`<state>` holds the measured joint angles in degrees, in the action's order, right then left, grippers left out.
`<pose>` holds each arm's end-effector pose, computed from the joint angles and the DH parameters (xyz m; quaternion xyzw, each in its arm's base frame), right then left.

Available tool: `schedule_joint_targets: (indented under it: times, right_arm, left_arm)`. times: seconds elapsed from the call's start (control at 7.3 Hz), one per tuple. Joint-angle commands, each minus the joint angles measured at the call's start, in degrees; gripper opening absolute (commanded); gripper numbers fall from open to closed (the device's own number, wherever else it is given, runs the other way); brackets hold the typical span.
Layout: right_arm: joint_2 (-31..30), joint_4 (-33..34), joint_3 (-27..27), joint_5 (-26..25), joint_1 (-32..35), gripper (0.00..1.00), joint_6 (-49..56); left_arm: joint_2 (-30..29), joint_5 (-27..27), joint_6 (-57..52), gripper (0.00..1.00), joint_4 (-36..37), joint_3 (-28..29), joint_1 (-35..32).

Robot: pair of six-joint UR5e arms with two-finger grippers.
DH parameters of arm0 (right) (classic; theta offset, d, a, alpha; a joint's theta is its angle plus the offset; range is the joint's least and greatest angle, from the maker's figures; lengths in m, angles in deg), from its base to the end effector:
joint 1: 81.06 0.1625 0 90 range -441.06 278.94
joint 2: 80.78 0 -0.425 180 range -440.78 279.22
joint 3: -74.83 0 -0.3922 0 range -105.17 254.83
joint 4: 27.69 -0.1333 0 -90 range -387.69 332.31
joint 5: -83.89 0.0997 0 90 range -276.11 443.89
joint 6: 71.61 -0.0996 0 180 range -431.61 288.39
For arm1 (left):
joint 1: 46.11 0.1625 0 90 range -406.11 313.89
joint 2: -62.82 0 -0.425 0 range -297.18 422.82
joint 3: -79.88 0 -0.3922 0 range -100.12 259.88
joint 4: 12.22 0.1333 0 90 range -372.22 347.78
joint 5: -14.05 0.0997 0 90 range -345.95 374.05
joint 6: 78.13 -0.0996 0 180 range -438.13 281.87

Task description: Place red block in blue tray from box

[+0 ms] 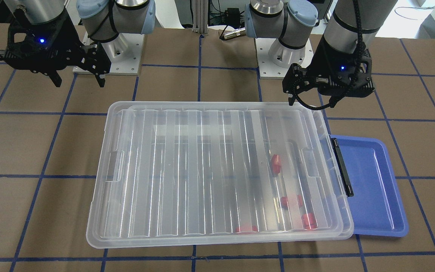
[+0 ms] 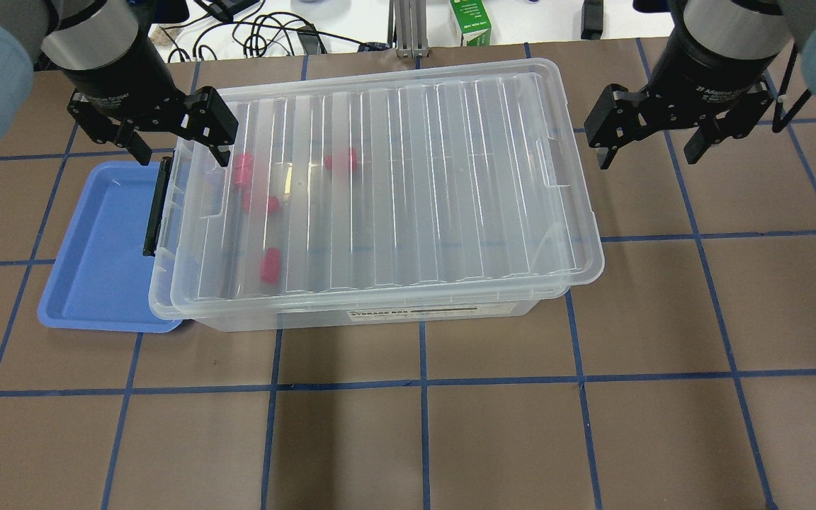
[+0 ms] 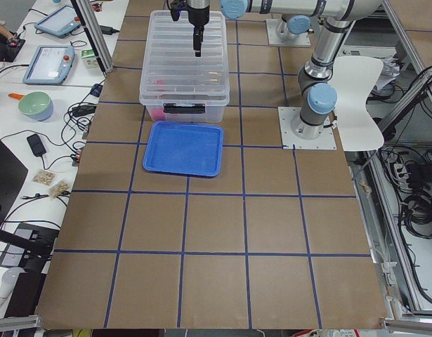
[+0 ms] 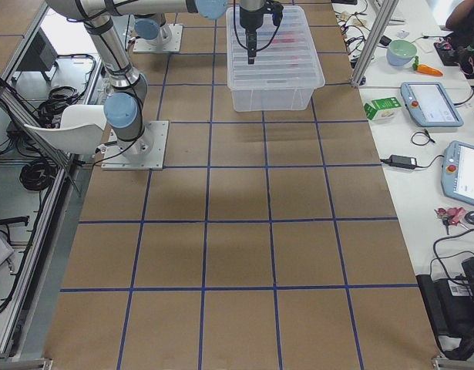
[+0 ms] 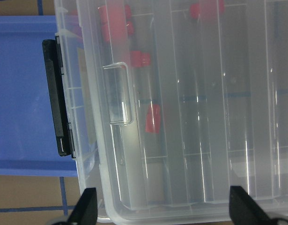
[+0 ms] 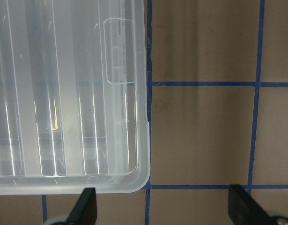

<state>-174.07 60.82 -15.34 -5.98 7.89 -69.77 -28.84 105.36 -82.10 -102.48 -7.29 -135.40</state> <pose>0.1249 -0.4721 0.5114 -0.0069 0.9999 -0.0142 0.0008 -0.1247 -0.5073 0.4974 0.0284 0.9995 -0.0075 0.0117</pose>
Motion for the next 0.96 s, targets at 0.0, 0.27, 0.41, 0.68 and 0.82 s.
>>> schedule_joint_targets:
  times: [0.0, 0.27, 0.41, 0.68, 0.82]
  right_arm:
    - [0.0, 0.0, 0.1, 0.0, 0.0, 1.0, 0.1]
    - [-0.1, 0.5, 0.2, 0.0, 0.0, 1.0, 0.0]
    - [0.2, 0.5, 0.1, -0.7, 0.0, 1.0, -0.3]
    - [2.4, 0.5, 0.0, -0.6, 0.0, 1.0, -0.7]
    - [3.9, 1.1, 0.1, -0.2, -0.5, 1.0, -0.1]
  left_arm:
    - [0.7, 0.2, -0.1, 1.0, -0.1, 0.0, 0.0]
    - [0.6, 0.1, -0.2, 1.0, -0.2, 0.2, 0.0]
    - [0.5, 0.1, -0.1, 1.0, -0.2, 0.2, 0.0]
    - [0.4, 0.1, -0.1, 1.0, -0.1, 0.2, 0.0]
    - [0.2, 0.1, -0.1, 1.0, -0.2, 0.2, 0.0]
